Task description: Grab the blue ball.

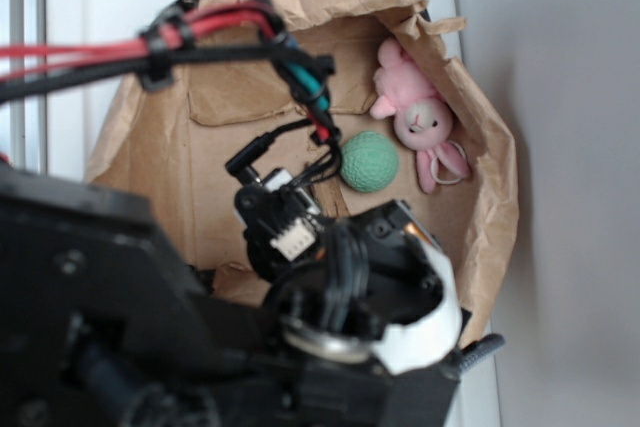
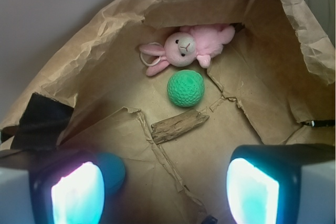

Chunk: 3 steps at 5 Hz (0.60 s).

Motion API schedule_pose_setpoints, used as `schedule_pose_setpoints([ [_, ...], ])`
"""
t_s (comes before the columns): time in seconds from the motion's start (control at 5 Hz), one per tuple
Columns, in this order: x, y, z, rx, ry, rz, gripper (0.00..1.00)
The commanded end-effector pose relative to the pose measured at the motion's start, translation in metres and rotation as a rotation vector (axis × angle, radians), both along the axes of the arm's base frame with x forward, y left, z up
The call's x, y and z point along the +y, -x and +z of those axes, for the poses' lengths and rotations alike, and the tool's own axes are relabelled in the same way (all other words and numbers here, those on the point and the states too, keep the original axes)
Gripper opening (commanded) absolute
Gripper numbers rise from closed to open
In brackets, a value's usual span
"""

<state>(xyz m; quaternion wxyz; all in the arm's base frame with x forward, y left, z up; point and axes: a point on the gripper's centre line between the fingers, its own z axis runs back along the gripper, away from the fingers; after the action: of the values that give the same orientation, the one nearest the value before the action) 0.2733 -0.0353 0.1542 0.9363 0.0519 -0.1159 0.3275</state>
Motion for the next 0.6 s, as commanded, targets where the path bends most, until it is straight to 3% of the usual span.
schedule_pose_setpoints([
  [0.0, 0.021, -0.010, 0.044, -0.065, 0.249, 0.230, 1.00],
  [0.2, 0.036, -0.042, 0.040, 0.050, 0.341, 0.314, 1.00],
  [0.4, 0.061, -0.065, 0.017, 0.154, 0.373, 0.508, 1.00],
])
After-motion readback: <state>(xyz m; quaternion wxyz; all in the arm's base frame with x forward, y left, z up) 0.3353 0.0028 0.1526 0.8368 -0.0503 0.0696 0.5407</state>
